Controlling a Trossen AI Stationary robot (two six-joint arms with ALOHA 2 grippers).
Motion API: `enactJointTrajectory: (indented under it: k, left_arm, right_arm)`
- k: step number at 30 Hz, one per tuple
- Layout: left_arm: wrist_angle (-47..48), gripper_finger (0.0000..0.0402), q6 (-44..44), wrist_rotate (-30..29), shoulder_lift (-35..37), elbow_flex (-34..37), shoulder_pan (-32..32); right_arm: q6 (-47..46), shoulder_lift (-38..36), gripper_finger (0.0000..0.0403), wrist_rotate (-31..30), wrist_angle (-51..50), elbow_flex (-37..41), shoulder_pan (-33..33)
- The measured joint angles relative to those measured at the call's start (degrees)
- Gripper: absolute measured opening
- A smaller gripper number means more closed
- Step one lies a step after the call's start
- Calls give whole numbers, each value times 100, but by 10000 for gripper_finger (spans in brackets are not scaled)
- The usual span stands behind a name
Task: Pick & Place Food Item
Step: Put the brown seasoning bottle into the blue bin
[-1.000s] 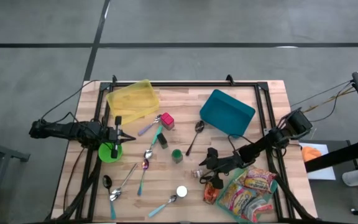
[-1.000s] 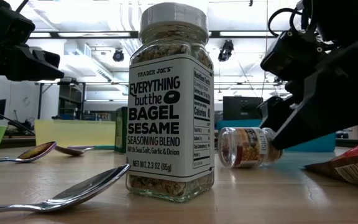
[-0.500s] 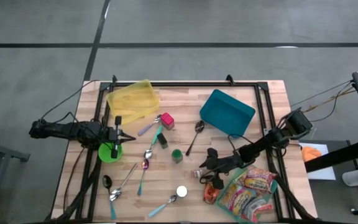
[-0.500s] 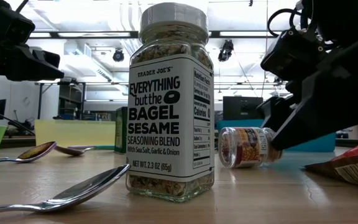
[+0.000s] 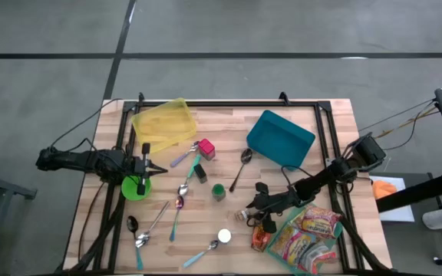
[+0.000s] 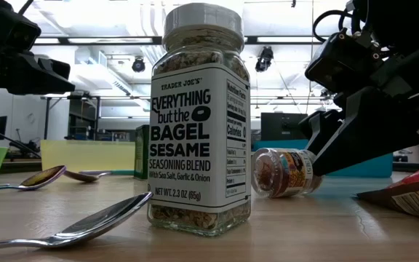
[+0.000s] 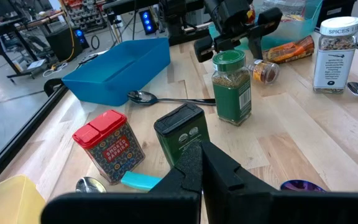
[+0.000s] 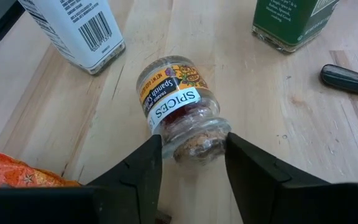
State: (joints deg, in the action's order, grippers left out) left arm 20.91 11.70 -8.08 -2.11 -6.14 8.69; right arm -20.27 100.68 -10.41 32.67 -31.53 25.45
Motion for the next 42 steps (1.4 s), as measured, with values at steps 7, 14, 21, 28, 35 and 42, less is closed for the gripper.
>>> enactJointTrajectory:
  k: [7, 14, 21, 28, 35, 42]
  left_arm:
    - [0, 0, 0, 0, 0, -1, -1]
    - [0, 0, 0, 0, 0, 0, -1]
    - [0, 0, 0, 0, 0, 1, 0]
    - [0, 0, 0, 0, 0, 1, 0]
    - [0, 0, 0, 0, 0, 0, 0]
    - [0, 0, 0, 0, 1, 1, -2]
  right_arm:
    - [-2, 0, 153, 0, -2, 0, 0]
    - [-4, 0, 152, 0, 35, 0, 0]
    - [-7, 0, 152, 0, 48, 0, 2]
    - [-62, -10, 152, 1, 51, 0, 1]
    - [-79, -15, 152, 0, 51, 0, 0]
    - [-197, -59, 152, 0, -56, 2, 2]
